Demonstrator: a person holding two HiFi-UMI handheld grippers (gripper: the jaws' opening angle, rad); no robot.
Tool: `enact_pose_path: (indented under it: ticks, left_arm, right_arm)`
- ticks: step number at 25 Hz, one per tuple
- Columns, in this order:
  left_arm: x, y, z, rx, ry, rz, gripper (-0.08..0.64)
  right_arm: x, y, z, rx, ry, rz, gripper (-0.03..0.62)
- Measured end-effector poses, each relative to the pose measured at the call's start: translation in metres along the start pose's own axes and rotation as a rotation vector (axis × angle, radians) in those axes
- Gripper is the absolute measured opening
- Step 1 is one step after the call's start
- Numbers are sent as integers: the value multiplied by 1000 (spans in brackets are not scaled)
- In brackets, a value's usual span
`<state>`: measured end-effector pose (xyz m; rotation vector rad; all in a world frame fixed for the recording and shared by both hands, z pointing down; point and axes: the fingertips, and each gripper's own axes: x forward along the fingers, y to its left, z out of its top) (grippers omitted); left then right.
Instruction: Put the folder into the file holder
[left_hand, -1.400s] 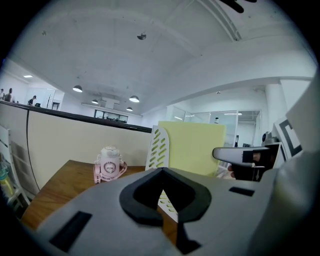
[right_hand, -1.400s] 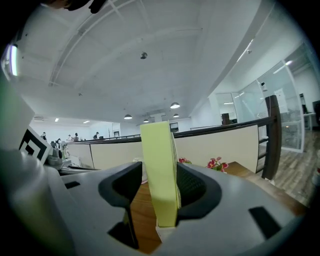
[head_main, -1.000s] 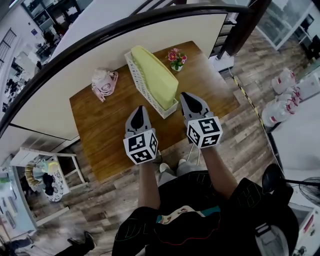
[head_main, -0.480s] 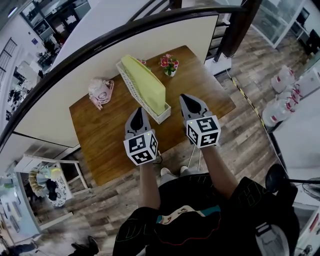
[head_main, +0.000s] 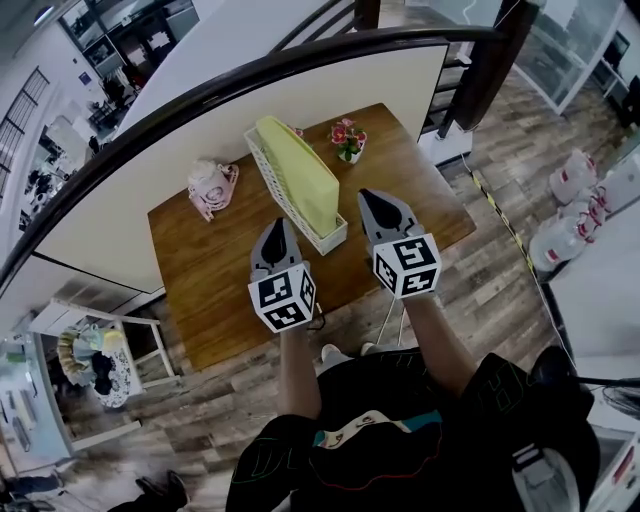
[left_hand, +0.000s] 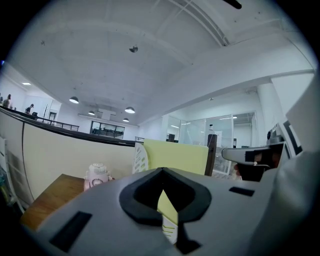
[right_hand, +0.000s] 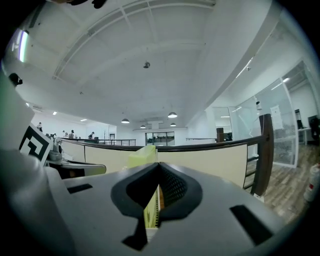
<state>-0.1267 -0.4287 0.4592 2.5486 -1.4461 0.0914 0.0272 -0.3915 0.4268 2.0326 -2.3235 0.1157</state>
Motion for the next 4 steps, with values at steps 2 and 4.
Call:
enact_pose_path:
  ticks: [2,4]
  left_arm:
    - [-1,3,1,-3,1,4,-6]
    - [-2,6,3,-5,1,6,-6]
  right_arm:
    - [2,3,2,-17,3,5,3]
    - [4,6,3,-34,9,2,3]
